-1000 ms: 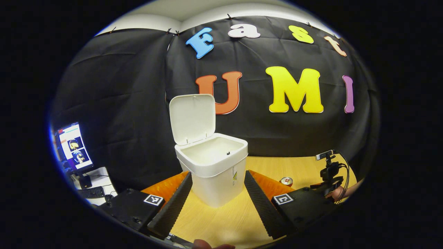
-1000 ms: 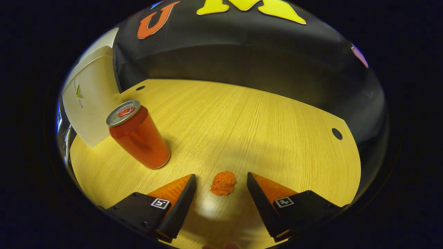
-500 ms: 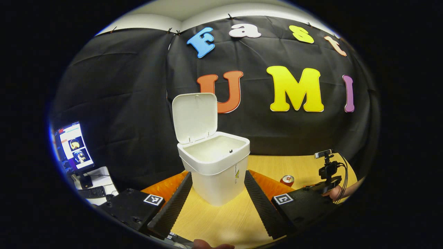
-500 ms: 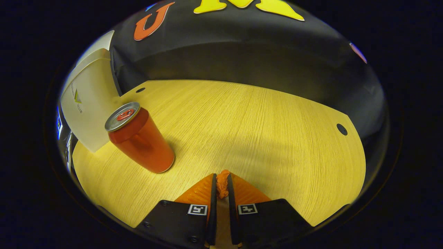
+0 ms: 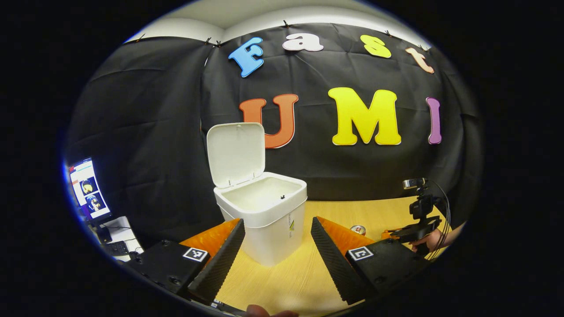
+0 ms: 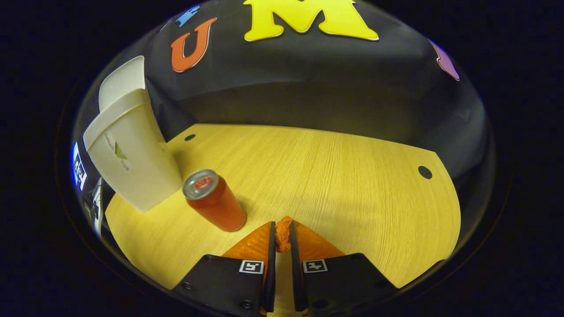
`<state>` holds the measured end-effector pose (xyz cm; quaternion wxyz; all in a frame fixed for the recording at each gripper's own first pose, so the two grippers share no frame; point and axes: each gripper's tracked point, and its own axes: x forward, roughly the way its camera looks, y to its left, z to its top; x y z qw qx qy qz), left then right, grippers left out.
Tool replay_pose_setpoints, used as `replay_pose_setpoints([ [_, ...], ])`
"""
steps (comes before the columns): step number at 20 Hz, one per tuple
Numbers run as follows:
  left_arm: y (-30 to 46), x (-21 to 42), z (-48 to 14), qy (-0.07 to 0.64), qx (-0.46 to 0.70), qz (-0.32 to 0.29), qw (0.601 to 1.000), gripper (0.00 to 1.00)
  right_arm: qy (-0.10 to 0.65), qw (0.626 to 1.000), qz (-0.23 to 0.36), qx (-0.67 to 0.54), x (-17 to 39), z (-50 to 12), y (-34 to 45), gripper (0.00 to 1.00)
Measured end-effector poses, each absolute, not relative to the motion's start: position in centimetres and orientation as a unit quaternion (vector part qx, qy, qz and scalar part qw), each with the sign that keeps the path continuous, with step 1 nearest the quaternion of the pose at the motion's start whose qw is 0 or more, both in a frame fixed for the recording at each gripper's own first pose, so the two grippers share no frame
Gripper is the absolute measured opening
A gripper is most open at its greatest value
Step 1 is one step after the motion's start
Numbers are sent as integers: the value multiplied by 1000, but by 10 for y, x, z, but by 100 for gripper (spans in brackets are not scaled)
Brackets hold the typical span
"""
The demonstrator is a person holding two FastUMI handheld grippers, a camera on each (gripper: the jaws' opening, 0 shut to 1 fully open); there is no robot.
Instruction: Press the lid of the desktop garbage bin to open it, pick up the crumpled paper on the desktop and throw it into the bin, then pick up the pop can on the desktop and drop it into the bin, and finally close the garbage bin lid.
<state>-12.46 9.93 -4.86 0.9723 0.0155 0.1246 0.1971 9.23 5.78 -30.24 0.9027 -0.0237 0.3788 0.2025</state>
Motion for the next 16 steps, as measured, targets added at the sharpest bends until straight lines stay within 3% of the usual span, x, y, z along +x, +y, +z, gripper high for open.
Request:
replay_pose_setpoints([
  [4,97,-110,-55,119,6,165,979,99,344,914,215,-10,75,-235,75,17],
  [9,103,-101,-65,114,-15,137,984,100,286,916,280,-33,49,-153,125,17],
  [16,143,-126,-71,111,-4,159,981,99,209,910,358,-16,41,-59,230,17],
])
